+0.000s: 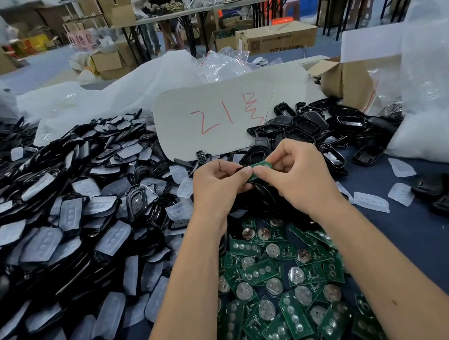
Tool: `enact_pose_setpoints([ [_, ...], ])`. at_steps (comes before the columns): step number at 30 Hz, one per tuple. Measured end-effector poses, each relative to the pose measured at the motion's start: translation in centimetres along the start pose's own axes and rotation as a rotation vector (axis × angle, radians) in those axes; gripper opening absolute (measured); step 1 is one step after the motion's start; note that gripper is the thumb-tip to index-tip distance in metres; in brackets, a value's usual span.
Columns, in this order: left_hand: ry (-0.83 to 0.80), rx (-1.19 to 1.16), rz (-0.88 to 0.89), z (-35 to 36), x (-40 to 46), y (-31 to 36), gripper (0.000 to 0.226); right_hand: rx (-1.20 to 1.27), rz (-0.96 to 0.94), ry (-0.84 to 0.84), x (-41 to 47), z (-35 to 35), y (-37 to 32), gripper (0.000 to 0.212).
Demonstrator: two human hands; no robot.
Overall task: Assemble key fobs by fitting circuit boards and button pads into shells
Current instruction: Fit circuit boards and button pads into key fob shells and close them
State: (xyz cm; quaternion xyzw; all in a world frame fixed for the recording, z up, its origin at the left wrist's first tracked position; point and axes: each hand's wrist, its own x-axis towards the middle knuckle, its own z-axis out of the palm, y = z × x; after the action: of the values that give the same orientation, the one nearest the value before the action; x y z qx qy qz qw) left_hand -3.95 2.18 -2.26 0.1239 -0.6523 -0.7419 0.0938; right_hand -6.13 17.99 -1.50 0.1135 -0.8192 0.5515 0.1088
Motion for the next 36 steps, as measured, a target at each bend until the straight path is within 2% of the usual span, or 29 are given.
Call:
enact_pose_setpoints([
  [4,-0.021,0.019,0.006,0.0,-0.2,0.1,0.018,-0.01,0.047,-0.024,0.1,-0.6,0.1,0.025],
  [10,-0.016,0.016,0.014,-0.2,-0.3,0.2,0.018,-0.105,0.028,0.075,-0.2,-0.3,-0.2,0.036],
  [13,-0.027,0.033,0.03,-0.5,-0.3,0.4,0.018,-0.044,0.049,0.059,-0.2,-0.5,-0.2,0.038],
  [17,-0.049,0.042,0.061,-0.7,-0.3,0.7,0.019,0.055,0.064,0.005,-0.1,-0.8,0.2,0.03],
  [22,-0.082,0.046,0.098,-1.4,-0.2,1.0,0.02,0.299,0.116,-0.103,0.0,-0.6,0.4,0.006],
  [27,-0.07,-0.075,0.088,-1.2,-0.3,1.3,0.016,0.37,0.089,-0.044,0.0,0.4,0.0,0.006],
  [30,-0.077,-0.128,0.065,-1.3,-0.3,1.5,0.023,0.345,0.067,0.037,-0.1,1.1,-0.3,0.007],
  [33,-0.067,-0.096,0.047,-1.8,-0.3,1.9,0.023,0.315,0.053,0.077,-0.5,2.2,-0.9,0.008],
  [36,-0.074,-0.025,0.09,-3.3,-0.1,3.1,0.017,0.318,0.043,0.033,-1.2,3.3,-1.8,0.01],
])
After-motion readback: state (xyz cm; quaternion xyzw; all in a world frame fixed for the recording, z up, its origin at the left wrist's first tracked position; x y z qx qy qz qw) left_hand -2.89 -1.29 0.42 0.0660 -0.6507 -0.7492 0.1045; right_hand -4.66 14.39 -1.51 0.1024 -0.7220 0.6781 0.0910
